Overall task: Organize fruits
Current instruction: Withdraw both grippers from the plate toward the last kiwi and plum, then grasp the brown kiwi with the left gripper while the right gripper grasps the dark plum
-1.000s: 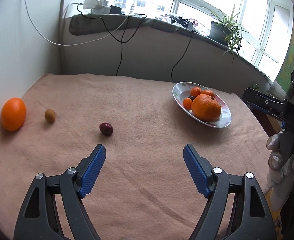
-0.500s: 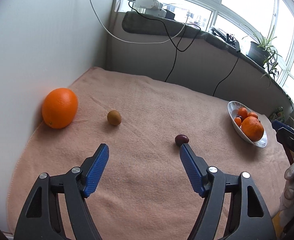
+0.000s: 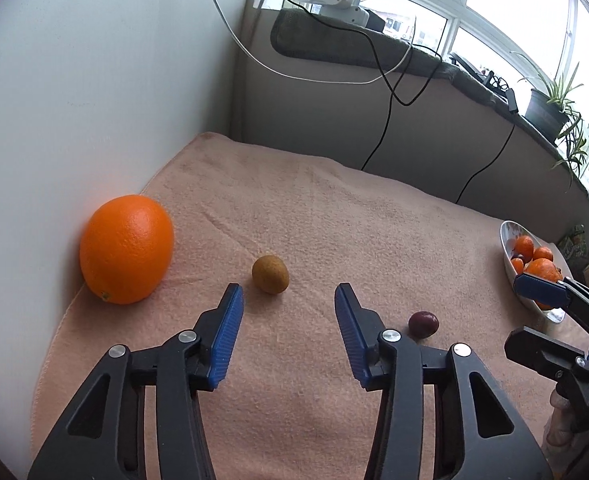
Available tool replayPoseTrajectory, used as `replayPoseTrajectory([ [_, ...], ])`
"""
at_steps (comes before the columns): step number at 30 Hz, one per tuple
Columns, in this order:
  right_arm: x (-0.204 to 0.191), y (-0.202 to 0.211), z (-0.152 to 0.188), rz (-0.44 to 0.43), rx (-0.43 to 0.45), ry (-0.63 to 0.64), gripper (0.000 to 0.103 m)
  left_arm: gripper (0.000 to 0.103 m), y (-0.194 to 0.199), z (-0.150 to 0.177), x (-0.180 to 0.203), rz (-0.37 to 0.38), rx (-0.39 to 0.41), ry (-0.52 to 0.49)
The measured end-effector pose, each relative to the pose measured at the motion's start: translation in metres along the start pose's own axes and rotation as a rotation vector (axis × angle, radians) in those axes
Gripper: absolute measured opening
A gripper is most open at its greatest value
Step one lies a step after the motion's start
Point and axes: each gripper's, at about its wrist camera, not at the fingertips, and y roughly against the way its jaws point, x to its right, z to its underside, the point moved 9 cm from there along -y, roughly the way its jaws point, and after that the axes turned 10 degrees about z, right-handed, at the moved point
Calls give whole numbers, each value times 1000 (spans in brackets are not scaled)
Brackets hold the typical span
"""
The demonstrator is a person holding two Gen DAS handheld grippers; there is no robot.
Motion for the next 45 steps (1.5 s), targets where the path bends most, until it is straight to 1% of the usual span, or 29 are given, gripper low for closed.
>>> replayPoseTrajectory([
  [4, -8, -17, 4, -17, -34, 12, 78, 42, -12, 0, -5, -6, -19, 3],
  [6, -11, -24, 6, -22, -50, 20, 74, 41, -17, 1, -8, -7, -27, 5],
  [9, -15, -35, 8, -12, -66, 39, 68, 40, -21, 2, -12, -12, -36, 5],
  [11, -15, -40, 9, -3, -77, 48, 58, 39, -26, 1, -11, -16, -41, 6],
  [15, -13, -50, 10, -4, -98, 36, 56, 37, -31, -1, -13, -16, -46, 9],
  [17, -12, -52, 10, -11, -104, 31, 49, 34, -33, -1, -14, -18, -50, 8],
  [19, -12, -54, 10, -15, -110, 31, 47, 32, -35, -2, -16, -21, -53, 12],
  [24, -18, -57, 13, -15, -123, 45, 46, 30, -41, -2, -18, -25, -67, 8],
  [29, -20, -63, 15, -13, -137, 52, 38, 24, -45, 0, -21, -26, -75, 22],
  [31, -20, -65, 16, -13, -143, 55, 36, 24, -46, -1, -23, -25, -76, 26],
  [35, -21, -68, 18, -5, -153, 61, 26, 24, -47, -1, -23, -25, -75, 25],
  [37, -22, -68, 18, -6, -155, 60, 24, 24, -47, -1, -23, -26, -75, 23],
  [45, -22, -60, 16, -10, -139, 51, 24, 23, -42, -1, -20, -21, -61, 19],
])
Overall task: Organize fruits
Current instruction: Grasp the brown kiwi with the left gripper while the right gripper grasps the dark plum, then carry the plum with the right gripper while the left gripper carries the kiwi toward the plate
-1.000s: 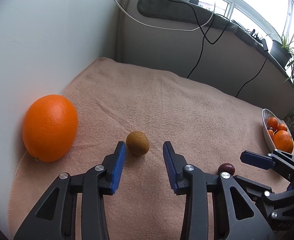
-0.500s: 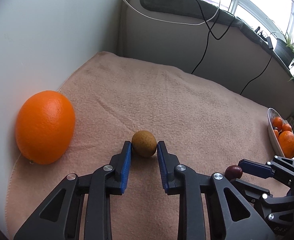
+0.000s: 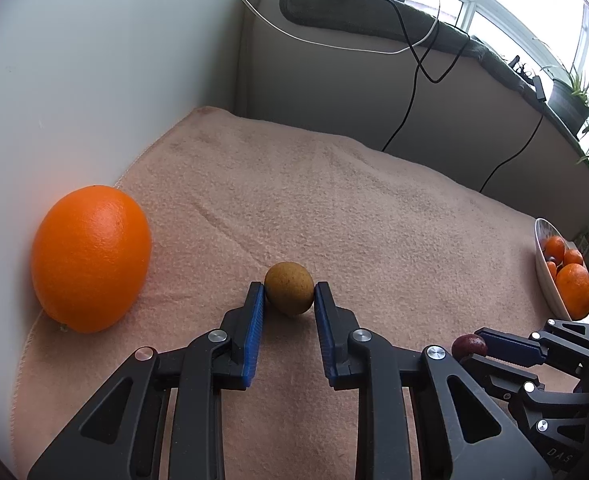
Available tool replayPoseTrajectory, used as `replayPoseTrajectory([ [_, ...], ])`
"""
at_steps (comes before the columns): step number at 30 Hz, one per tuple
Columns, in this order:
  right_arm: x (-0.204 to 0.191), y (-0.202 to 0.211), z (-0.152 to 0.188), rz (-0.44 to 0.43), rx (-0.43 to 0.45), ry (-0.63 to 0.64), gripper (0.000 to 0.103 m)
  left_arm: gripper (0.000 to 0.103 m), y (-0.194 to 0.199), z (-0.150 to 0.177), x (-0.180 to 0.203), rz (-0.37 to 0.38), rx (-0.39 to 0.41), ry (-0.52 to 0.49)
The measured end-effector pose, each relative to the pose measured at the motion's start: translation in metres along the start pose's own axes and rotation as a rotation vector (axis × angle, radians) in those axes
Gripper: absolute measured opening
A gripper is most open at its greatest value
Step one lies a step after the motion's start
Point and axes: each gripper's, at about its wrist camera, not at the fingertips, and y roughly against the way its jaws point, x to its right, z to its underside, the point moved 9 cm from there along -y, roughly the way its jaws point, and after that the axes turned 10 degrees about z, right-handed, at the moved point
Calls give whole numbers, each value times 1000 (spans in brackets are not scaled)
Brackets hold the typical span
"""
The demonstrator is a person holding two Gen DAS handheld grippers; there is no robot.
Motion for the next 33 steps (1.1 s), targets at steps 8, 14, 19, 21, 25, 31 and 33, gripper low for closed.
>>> replayPoseTrajectory([
  [8, 8, 20, -3, -4, 32, -18, 24, 23, 17, -3, 14, 25, 36, -12],
  [14, 15, 38, -1, 8, 56, -24, 24, 23, 26, -5, 30, 61, 60, -23],
  [19, 25, 56, -1, 26, 85, -40, 24, 23, 33, -3, 49, 105, 68, -43],
  [21, 30, 64, -1, 34, 98, -49, 24, 23, 36, -4, 58, 116, 72, -51],
  [25, 44, 78, 2, 54, 123, -66, 24, 23, 40, -5, 74, 141, 80, -68],
  [31, 69, 95, 3, 81, 150, -108, 24, 23, 40, -3, 100, 187, 76, -88],
  [33, 78, 100, 5, 93, 157, -122, 24, 24, 39, -2, 110, 201, 74, -97],
])
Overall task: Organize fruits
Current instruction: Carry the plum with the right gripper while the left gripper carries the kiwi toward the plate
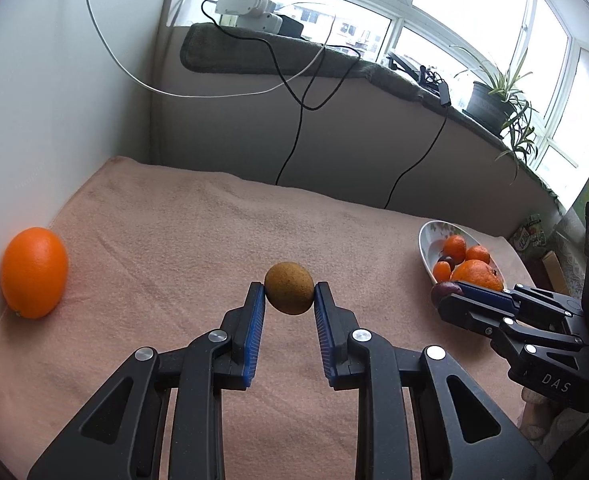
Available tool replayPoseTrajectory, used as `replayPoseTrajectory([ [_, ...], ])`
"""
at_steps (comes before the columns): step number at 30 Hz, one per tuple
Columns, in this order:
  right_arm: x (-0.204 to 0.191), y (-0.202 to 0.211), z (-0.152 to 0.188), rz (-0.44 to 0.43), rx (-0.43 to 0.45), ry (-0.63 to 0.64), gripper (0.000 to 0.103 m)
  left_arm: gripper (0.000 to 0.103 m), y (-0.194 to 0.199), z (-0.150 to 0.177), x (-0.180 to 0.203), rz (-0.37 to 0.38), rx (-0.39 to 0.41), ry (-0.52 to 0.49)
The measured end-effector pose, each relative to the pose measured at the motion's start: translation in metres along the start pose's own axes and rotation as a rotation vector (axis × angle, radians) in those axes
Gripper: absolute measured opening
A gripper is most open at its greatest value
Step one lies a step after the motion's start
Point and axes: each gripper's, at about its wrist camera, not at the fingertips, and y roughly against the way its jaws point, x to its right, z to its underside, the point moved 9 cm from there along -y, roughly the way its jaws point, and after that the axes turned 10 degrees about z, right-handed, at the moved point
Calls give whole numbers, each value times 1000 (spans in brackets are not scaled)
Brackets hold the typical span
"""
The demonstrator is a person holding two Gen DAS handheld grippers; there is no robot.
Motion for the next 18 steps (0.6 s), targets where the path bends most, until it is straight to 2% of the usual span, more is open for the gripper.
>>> replayPoseTrajectory([
  [18, 104, 39, 11, 129, 51, -121, 24, 24, -33, -1, 78, 125, -33, -66],
])
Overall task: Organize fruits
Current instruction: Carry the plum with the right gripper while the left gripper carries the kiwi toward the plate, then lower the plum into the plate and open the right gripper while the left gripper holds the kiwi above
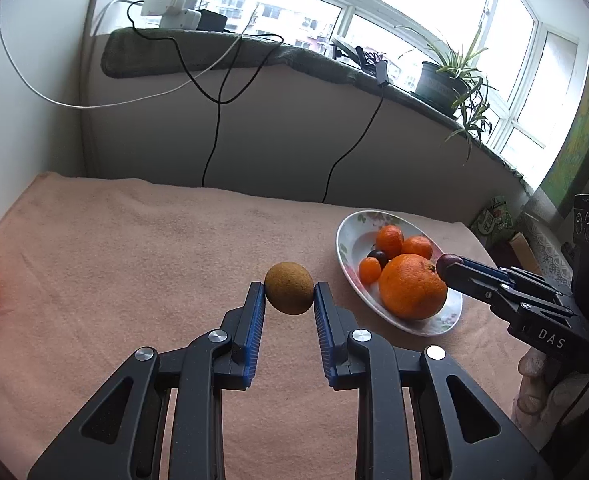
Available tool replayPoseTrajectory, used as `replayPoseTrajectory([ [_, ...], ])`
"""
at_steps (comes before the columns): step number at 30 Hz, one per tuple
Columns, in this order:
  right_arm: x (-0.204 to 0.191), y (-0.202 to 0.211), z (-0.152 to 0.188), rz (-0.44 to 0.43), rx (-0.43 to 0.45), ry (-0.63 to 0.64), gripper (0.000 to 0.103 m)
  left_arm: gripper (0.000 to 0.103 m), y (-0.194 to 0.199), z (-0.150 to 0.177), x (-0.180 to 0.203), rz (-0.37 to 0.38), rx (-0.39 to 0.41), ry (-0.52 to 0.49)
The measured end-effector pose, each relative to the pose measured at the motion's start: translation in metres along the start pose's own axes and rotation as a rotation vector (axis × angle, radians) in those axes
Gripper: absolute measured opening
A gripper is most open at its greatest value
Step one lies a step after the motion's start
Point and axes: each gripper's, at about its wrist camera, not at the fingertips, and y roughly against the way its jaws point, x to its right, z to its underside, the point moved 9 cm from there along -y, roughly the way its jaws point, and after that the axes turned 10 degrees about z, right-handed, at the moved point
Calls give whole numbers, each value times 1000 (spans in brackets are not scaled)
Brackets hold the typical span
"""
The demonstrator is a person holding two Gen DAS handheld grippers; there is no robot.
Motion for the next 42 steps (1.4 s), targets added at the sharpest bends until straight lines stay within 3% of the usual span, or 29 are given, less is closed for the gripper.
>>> replayPoseTrajectory([
  [24, 90, -12, -3, 82, -5, -108, 24, 24, -65, -16, 47, 47, -70, -78],
  [42, 110, -39, 6, 86, -65, -142, 24, 24, -84, -15, 52, 64, -111, -92],
])
